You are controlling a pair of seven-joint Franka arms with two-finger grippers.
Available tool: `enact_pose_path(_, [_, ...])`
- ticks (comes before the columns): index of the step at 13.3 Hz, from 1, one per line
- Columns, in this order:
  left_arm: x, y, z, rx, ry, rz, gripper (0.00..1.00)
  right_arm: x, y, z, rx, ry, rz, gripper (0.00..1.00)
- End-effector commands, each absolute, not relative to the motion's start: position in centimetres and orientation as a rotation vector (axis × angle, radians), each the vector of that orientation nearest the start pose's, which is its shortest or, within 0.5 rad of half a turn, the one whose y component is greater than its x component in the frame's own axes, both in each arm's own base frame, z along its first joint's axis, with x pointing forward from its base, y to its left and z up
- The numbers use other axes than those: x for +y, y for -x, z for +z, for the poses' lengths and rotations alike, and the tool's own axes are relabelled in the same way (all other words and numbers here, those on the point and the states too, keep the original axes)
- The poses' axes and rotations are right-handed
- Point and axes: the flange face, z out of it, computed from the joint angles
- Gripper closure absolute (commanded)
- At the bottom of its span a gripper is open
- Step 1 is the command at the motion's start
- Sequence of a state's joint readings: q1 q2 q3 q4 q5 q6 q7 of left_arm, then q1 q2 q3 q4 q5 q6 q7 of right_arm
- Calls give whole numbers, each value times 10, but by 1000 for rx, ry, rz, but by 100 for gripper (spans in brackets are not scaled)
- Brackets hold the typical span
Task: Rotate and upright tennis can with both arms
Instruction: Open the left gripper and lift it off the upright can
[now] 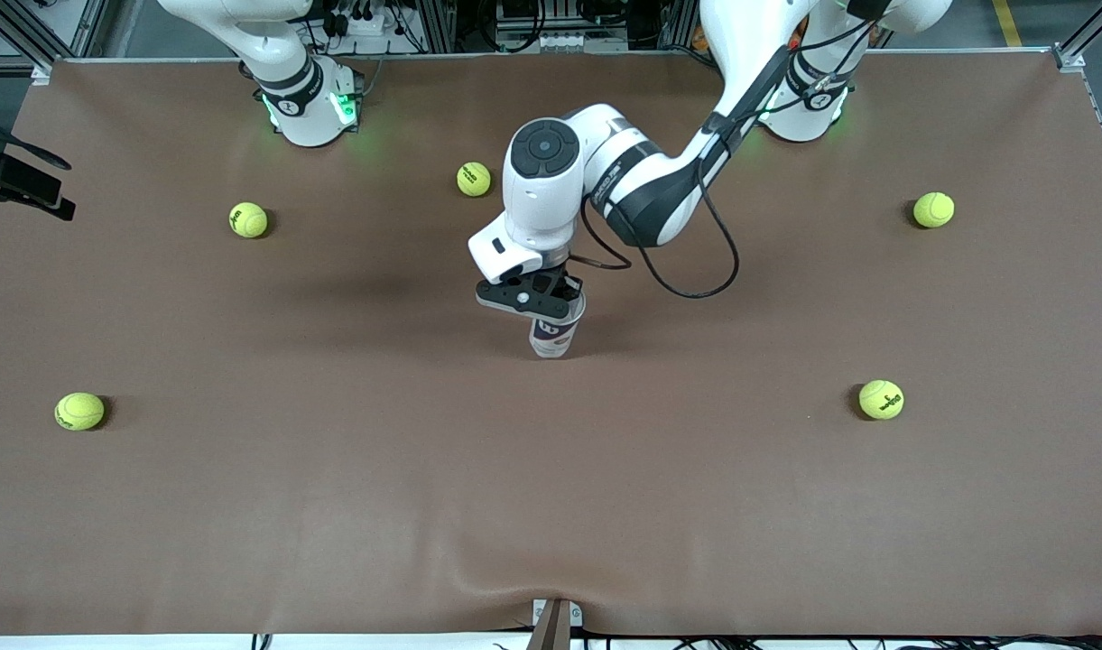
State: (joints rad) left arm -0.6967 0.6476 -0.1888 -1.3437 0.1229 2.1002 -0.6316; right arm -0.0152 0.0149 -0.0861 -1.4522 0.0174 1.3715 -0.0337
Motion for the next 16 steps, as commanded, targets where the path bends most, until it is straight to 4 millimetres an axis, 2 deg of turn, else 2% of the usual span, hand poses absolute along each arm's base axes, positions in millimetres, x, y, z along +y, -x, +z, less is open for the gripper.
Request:
enact_pose_path(1, [-554, -500, 356, 375, 3211, -204, 0, -53, -535, 658, 127, 3112, 134, 0])
enact_pose_path(4, [-553, -500, 366, 354, 3220, -223, 0, -52, -535, 657, 123, 3109, 136, 0])
enact_pose_path(5, [-551, -501, 385, 350, 3228, -254, 0, -53, -535, 657, 125, 3107, 138, 0])
enact_pose_path(7, [-541, -499, 436, 344, 3247, -313, 0, -50, -535, 657, 118, 3108, 136, 0])
enact_pose_path(8, [-534, -498, 451, 332, 3236, -304, 0, -49, -535, 657, 116, 3108, 136, 0])
enact_pose_path(10, [-500, -513, 497, 257, 3239, -354, 0, -52, -535, 657, 123, 3108, 136, 0])
enact_pose_path(12, [-457, -525, 548, 166, 3230, -419, 0, -52, -535, 657, 123, 3108, 136, 0])
enact_pose_path(14, [-397, -545, 587, 26, 3203, -436, 0, -51, -535, 657, 120, 3106, 136, 0])
enact_pose_path(16, [-343, -553, 620, -60, 3172, -439, 0, -52, -535, 657, 123, 3106, 136, 0])
